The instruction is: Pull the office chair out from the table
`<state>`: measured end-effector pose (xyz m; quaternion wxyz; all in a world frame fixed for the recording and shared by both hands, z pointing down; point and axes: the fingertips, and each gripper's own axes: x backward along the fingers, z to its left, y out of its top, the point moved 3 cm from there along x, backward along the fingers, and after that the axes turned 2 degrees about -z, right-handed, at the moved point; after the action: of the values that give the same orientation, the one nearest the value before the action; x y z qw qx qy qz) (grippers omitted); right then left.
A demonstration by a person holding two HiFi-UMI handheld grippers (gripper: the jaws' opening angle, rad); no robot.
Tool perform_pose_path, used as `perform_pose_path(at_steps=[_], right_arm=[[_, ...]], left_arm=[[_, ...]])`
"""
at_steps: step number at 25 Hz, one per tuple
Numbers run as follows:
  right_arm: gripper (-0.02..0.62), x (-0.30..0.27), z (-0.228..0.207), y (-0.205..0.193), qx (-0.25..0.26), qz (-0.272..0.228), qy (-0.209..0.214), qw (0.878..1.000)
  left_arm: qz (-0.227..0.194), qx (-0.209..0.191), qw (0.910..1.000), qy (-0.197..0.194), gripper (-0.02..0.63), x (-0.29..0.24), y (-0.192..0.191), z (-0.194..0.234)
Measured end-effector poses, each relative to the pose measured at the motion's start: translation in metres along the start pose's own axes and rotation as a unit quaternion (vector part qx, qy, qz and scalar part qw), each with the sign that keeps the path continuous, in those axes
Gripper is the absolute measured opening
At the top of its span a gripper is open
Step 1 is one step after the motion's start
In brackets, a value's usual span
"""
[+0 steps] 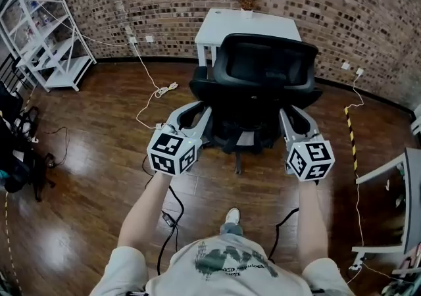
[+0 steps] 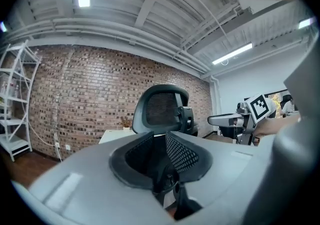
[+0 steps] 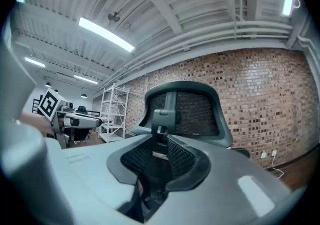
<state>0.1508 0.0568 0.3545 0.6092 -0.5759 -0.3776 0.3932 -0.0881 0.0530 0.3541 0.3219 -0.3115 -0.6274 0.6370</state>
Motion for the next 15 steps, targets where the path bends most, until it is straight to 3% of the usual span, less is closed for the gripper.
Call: perform_pose_path(at_steps=[9,15], right_arm=[[0.000,0.049,0.080,-0.006,-0.011,-0.003,0.039,0.999],[0.000,0.081,0.128,-0.004,-0.026,-0.010,0.057,0.998]], left_arm=[[-0.001,0.019,0.9997,-0.012,0.026,0.056,-0.017,-0.038],[-0.006,0.012,0.9997,-0.023,0.015,0.085,-0.020,-0.074]])
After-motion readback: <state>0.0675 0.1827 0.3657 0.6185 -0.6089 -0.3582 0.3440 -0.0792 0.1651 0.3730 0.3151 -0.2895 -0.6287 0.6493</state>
